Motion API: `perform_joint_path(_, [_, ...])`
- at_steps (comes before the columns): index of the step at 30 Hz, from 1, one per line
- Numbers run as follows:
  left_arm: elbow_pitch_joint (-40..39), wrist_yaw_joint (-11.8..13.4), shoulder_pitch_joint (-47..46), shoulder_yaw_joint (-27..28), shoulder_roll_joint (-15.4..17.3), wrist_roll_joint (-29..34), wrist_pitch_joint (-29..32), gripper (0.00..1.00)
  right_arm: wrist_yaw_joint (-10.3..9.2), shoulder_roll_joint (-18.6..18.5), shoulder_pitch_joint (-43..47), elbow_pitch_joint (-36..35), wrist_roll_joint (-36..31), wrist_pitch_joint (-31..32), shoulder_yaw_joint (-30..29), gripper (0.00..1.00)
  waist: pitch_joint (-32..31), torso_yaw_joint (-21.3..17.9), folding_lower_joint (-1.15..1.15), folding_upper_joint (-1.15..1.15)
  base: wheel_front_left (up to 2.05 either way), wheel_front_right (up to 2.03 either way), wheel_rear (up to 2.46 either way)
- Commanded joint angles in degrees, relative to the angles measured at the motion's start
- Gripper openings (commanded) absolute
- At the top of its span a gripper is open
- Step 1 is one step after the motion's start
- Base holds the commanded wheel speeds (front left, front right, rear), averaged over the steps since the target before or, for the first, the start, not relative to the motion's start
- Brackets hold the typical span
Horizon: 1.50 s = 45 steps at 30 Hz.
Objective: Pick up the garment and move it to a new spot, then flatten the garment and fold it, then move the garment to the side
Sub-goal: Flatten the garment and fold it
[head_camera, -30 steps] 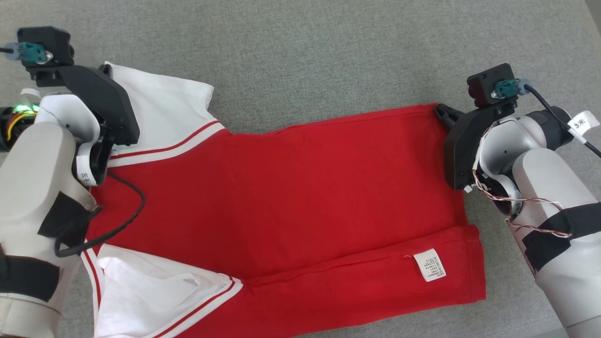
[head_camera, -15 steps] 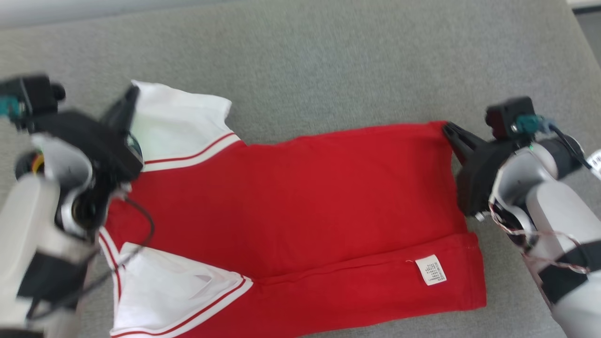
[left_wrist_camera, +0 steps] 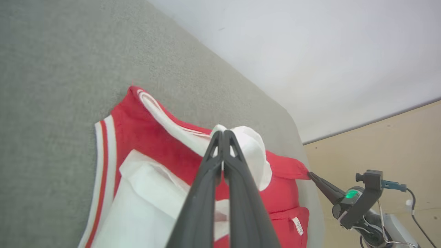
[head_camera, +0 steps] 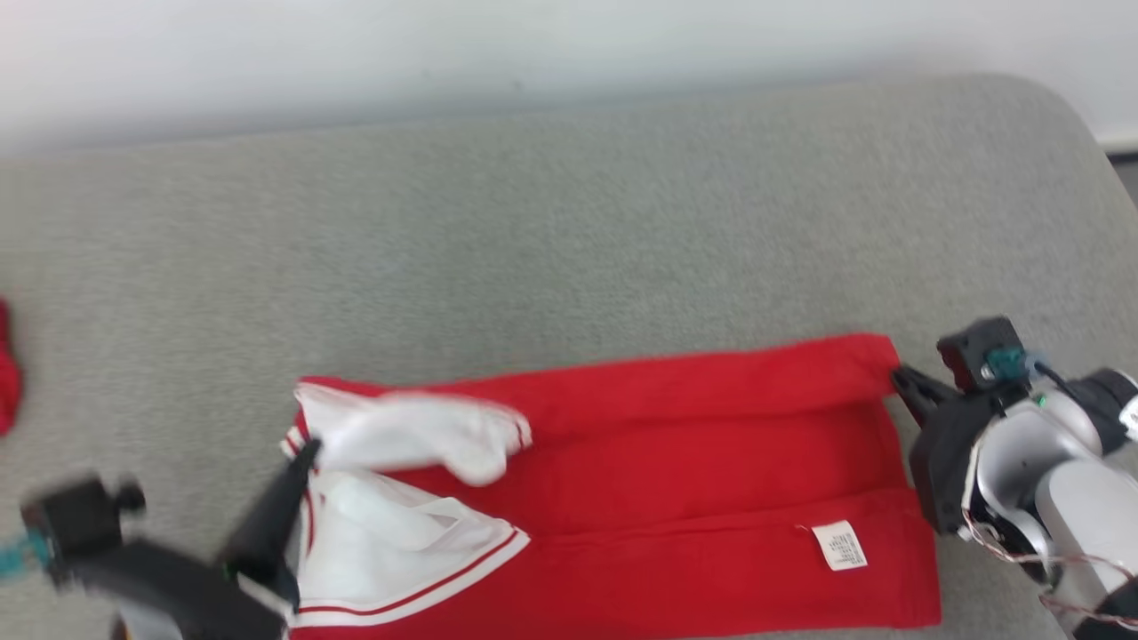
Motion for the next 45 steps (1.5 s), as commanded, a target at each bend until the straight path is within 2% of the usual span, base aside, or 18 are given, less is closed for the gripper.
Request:
perform_joint_path(1, [-2.11, 0.43, 3.78, 0.08, -0.99, -0.73, -0.73, 0.0, 0.03, -1.01, 1.55, 0.19, -0.47, 0.48, 0.12, 0.0, -3.45, 3.15, 0.02, 0.01, 0.0, 0.0, 0.0])
perform_joint_path(5, [-4.85, 0.77, 11.02, -0.03, -2.85, -2.12, -2.47, 0.0, 0.03, -2.05, 4.56, 0.99, 0.68, 1.94, -0.59, 0.0, -5.44, 5.21, 0.02, 0.01, 0.0, 0.0, 0.0])
perform_joint_path(10, [-4.38, -0.08, 15.32, -1.51, -4.92, -2.71, -3.7, 0.0, 0.03, -2.75, 9.83, 0.48, 3.05, 3.64, -3.78, 0.0, -8.03, 7.52, 0.02, 0.01, 0.0, 0.0, 0.0])
perform_joint_path(16, [-1.41, -1.13, 15.87, -3.13, -6.23, -1.04, -5.24, 0.0, 0.03, -1.38, 17.12, -4.76, 4.59, 7.04, -9.22, 0.0, -9.74, 8.32, 0.02, 0.01, 0.0, 0.0, 0.0])
perform_joint_path(21, [4.63, -1.26, 12.29, -3.94, -6.3, 5.38, -9.74, 0.0, 0.03, 0.16, 21.09, -11.2, 3.37, 11.01, -11.29, 0.0, -9.38, 7.01, 0.02, 0.01, 0.0, 0.0, 0.0])
perform_joint_path(22, [5.86, -1.03, 11.82, -4.02, -6.29, 6.69, -10.82, 0.4, 0.03, 0.69, 21.45, -11.81, 3.35, 11.58, -11.84, 0.0, -9.26, 6.8, 0.02, 0.01, 0.0, 0.0, 0.0])
perform_joint_path(23, [7.14, -0.58, 11.35, -4.47, -6.33, 7.94, -11.41, 1.0, 0.03, 1.24, 21.74, -12.47, 3.4, 12.13, -12.07, 0.49, -9.18, 6.57, 0.02, 0.01, 0.0, 0.0, 0.0])
perform_joint_path(24, [8.27, -0.33, 10.96, -4.91, -6.2, 9.51, -12.04, 1.0, 0.03, 1.72, 22.08, -12.98, 3.54, 12.64, -12.37, 1.0, -9.13, 6.44, 0.02, 0.01, 0.0, 0.0, 0.0])
perform_joint_path(29, [11.93, 1.5, 11.1, -4.9, -6.18, 12.34, -14.19, 1.0, 0.03, 2.49, 23.71, -14.99, 3.16, 13.95, -13.79, 1.0, -9.29, 6.09, 0.02, 0.01, 0.0, 0.0, 0.0])
perform_joint_path(33, [12.85, 3.83, 13.88, -2.49, -5.34, 15.26, -19.55, 1.0, 0.03, 4.84, 26.61, -17.27, 3.87, 12.72, -18.75, 1.0, -10.66, 6.66, 0.02, 0.01, 0.0, 0.0, 0.0])
perform_joint_path(38, [9.87, 4.45, 15.16, -0.2, -4.53, 25.14, -31.08, 1.0, 0.03, 13.14, 32.42, -20.85, 5.24, 7.15, -28.23, 1.0, -13.48, 8.42, 0.02, 0.01, 0.0, 0.0, 0.0])
perform_joint_path(40, [7.44, 4.44, 15.65, 1.49, -5.71, 29.57, -32.02, 1.0, 0.03, 16.99, 34.16, -22.08, 5.34, 5.1, -31.08, 1.0, -14.19, 8.83, 0.02, 0.01, 0.0, 0.0, 0.0])
perform_joint_path(45, [0.17, 0.45, 16.8, 8.0, -10.39, 39.41, -32.09, 1.0, 0.03, 24.05, 35.71, -20.98, 2.51, 1.92, -36.78, 1.0, -15.05, 9.4, 0.02, 0.01, 0.0, 0.0, 0.0])
